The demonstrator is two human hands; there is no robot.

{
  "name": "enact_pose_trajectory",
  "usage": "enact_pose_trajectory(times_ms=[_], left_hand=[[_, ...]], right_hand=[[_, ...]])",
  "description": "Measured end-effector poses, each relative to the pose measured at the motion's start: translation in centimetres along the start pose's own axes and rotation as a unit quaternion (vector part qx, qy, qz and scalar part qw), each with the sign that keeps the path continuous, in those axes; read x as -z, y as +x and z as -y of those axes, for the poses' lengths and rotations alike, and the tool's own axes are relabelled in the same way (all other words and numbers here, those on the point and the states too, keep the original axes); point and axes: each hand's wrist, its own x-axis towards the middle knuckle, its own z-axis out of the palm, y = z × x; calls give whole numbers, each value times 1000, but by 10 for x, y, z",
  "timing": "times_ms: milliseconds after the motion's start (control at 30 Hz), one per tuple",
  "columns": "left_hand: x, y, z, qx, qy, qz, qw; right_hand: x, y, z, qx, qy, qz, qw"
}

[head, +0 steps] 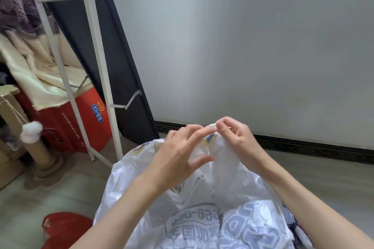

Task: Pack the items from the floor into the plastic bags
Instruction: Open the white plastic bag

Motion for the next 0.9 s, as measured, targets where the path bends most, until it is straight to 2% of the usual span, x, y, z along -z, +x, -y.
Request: enact_pose_trajectory(times_ms=[67, 133, 200, 267, 367, 433, 567, 633, 700, 800, 900], left_hand=[[-3, 2, 3, 33, -30, -20, 999], [-2, 0, 8, 70, -36, -44, 996], [1, -3, 15, 118, -4, -56, 991], [6, -7, 21, 181, 19, -70, 981], [12, -9, 22, 235, 38, -81, 968], [16, -8, 21, 250, 43, -86, 964], [22, -9, 23, 307, 27, -116, 944], [24, -11, 26, 340, 23, -117, 933], [25, -12, 26, 350, 7, -117, 929], [25, -10, 21, 325, -51, -106, 938], [27, -8, 14, 300, -95, -84, 945]], right_hand=[[0, 1, 0, -22, 21, -9, 999], [4, 3, -4, -25, -7, -45, 999], [8, 3, -11, -8, -60, -63, 996], [14, 0, -21, 23, -164, -59, 984], [16, -5, -27, 109, -362, -34, 925], [16, -4, -26, 171, -422, -48, 889], [13, -2, -20, 224, -376, -127, 890], [12, -2, -20, 232, -371, -138, 889], [7, -3, -20, 214, -404, -109, 883], [-5, -4, -22, 142, -487, -37, 861], [-15, -4, -24, 45, -486, 16, 873]])
